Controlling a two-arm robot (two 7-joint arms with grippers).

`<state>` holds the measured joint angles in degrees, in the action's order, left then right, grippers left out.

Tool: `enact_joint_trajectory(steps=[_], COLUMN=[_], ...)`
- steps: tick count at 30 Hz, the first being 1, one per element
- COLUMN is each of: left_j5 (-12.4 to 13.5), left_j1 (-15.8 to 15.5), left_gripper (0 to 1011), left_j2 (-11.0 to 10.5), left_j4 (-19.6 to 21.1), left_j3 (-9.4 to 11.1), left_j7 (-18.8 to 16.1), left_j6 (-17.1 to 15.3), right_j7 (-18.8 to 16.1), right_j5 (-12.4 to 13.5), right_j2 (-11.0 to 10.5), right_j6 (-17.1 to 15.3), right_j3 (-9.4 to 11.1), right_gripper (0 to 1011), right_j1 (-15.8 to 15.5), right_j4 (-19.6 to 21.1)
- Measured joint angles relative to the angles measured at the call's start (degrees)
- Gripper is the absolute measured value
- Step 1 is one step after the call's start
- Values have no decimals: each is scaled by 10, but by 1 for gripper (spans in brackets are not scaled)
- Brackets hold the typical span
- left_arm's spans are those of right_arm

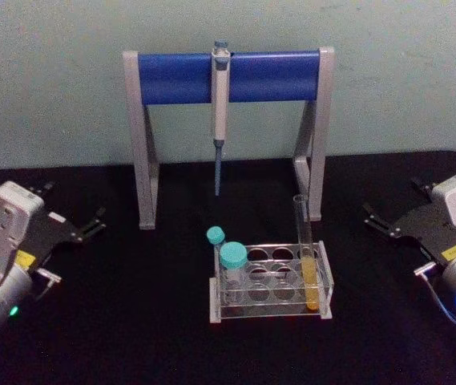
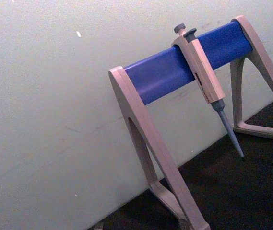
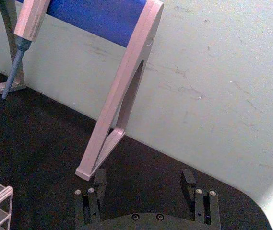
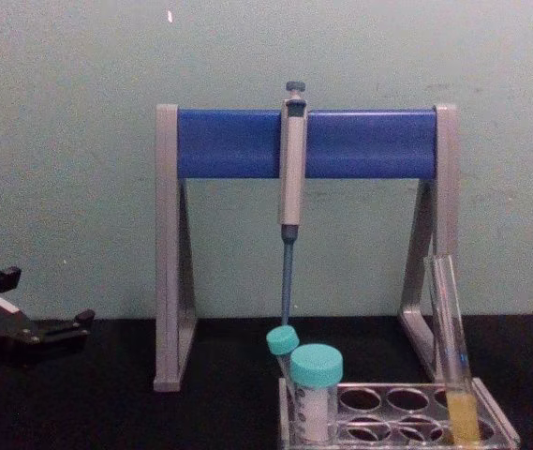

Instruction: Pick up the test tube from the test tube rack, shake it, then place it back into the test tube rack.

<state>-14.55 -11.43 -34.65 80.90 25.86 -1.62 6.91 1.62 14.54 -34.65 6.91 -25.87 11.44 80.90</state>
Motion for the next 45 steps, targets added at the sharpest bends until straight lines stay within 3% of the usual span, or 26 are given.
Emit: enact_joint_trajectory(steps=[45], left_j5=[0], left_j1=[0], left_gripper=[1001], left_j2=[0], left_j4=[0], left_j3=[0], left_j7=[0], left_j6=[0], right_j7=[0], right_j5=[0], right_j2=[0], right_j6=[0], right_j3=[0], right_gripper=[1000], right_j1=[0], right_j4=[0])
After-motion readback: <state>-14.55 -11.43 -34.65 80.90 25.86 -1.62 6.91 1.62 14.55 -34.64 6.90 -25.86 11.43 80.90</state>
